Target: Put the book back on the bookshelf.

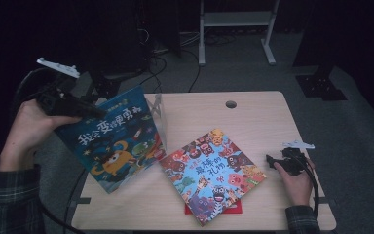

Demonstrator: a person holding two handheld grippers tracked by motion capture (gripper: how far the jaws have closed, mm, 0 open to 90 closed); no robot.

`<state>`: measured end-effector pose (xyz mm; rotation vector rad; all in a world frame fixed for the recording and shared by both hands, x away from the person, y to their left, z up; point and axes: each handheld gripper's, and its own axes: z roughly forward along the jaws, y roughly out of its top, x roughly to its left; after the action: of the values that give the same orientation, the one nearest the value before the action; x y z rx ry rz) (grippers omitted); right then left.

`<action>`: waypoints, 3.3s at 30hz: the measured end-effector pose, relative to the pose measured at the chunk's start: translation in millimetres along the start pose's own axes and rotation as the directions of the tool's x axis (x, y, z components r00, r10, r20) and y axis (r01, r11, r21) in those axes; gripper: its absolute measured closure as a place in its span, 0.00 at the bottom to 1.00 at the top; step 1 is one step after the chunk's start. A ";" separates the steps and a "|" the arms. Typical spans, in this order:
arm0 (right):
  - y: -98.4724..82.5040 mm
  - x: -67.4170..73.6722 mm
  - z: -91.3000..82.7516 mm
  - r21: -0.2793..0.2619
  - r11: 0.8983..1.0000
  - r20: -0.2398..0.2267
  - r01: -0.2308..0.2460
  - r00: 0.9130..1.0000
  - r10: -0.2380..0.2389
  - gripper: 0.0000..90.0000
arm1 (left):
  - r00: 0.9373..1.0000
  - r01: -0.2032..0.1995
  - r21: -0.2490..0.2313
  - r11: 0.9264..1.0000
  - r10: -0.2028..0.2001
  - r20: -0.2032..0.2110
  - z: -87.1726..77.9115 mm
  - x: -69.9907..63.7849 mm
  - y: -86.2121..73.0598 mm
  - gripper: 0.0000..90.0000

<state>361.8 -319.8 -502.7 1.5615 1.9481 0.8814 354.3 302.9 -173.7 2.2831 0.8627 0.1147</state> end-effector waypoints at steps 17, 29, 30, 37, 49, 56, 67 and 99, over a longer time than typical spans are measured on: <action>0.0 0.0 0.1 0.000 1.000 0.001 0.000 1.000 0.000 0.20 | 0.964 0.184 -0.028 0.983 -0.186 -0.192 -37.8 42.6 -63.2 0.92; 0.0 0.0 0.1 0.000 1.000 0.000 -0.001 1.000 0.001 0.20 | 0.933 0.206 -0.053 0.977 -0.212 -0.292 -23.1 79.3 -55.9 0.92; 0.0 0.0 0.0 0.000 1.000 0.000 -0.001 1.000 0.001 0.20 | 0.932 0.203 -0.057 0.978 -0.210 -0.295 -20.5 82.6 -53.1 0.92; 0.0 0.0 0.0 0.000 1.000 0.000 -0.001 1.000 0.001 0.20 | 0.929 0.202 -0.051 0.978 -0.208 -0.306 -2.3 100.5 -36.6 0.92; 0.0 0.0 0.0 0.000 1.000 0.000 -0.001 1.000 0.001 0.20 | 0.934 0.186 -0.055 0.981 -0.194 -0.301 16.0 121.9 -20.3 0.92; 0.0 0.1 0.0 0.000 1.000 0.000 0.001 1.000 -0.001 0.20 | 0.929 0.165 -0.064 0.984 -0.176 -0.326 15.5 123.5 -23.4 0.90; 0.0 0.1 0.0 0.000 1.000 0.000 0.002 1.000 -0.002 0.20 | 0.923 0.156 -0.069 0.985 -0.170 -0.344 7.1 122.7 -27.0 0.80; -0.4 0.2 -0.5 0.000 1.000 -0.001 0.003 1.000 -0.003 0.20 | 0.947 0.020 -0.106 0.994 -0.053 -0.318 6.2 57.7 -25.1 0.81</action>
<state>361.2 -319.8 -502.7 1.5579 1.9502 0.8810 387.1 348.4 -202.8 2.1839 1.0377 0.5142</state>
